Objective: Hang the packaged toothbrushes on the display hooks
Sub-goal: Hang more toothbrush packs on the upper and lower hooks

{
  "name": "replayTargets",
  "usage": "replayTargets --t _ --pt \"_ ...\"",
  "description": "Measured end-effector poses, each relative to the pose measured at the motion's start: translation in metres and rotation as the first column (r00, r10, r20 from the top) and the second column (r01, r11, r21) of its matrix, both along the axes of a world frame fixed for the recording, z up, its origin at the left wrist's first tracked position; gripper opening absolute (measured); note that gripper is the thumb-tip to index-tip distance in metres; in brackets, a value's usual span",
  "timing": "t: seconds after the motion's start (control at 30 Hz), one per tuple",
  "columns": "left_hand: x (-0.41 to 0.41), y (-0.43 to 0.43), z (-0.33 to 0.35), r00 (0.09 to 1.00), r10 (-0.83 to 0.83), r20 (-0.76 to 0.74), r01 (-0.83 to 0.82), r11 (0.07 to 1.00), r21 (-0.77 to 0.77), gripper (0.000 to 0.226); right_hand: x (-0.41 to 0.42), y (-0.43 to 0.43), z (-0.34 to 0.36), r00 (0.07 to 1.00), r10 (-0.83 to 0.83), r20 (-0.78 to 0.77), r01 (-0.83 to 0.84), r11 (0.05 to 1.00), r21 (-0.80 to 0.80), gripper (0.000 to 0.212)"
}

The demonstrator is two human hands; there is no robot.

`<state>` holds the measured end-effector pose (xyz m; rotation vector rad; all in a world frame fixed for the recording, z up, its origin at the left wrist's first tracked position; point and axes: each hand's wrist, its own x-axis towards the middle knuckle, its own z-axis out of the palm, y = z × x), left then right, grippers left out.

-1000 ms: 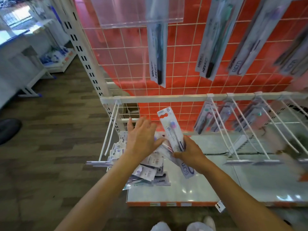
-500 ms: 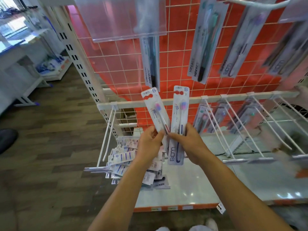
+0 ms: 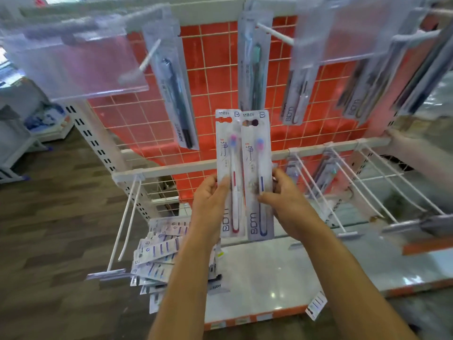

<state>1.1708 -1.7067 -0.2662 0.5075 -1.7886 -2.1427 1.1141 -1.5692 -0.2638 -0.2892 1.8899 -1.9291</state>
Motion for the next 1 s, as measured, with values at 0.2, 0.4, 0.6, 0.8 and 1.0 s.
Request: replayTargets --t 0.2,0.4,0.6,0.8,1.0 --pt "-0.007 0.040 0.011 1.000 -0.012 -0.006 0.011 1.000 -0.013 0.016 -0.011 0.052 0.020 0.999 -0.028 -0.018 0.027 0.996 -0.080 0.040" --pt "-0.018 0.084 0.020 0.999 -0.023 0.024 0.022 0.999 0.024 0.019 -0.022 0.095 0.028 0.999 -0.020 -0.035 0.015 0.991 -0.133 0.046" --pt "-0.027 0.120 0.025 0.999 -0.030 0.030 0.028 0.998 0.050 0.020 -0.031 0.131 0.030 0.999 -0.010 -0.035 0.005 0.990 -0.143 0.048" --pt "-0.033 0.154 0.029 0.999 -0.042 -0.010 0.043 0.998 0.040 0.023 -0.041 0.160 0.031 0.999 -0.030 -0.012 0.028 0.988 -0.155 0.044" --pt "-0.041 0.182 0.026 0.998 -0.057 -0.022 0.058 0.998 0.031 0.026 -0.052 0.187 0.025 1.000 -0.027 0.002 0.027 0.986 -0.164 0.041"
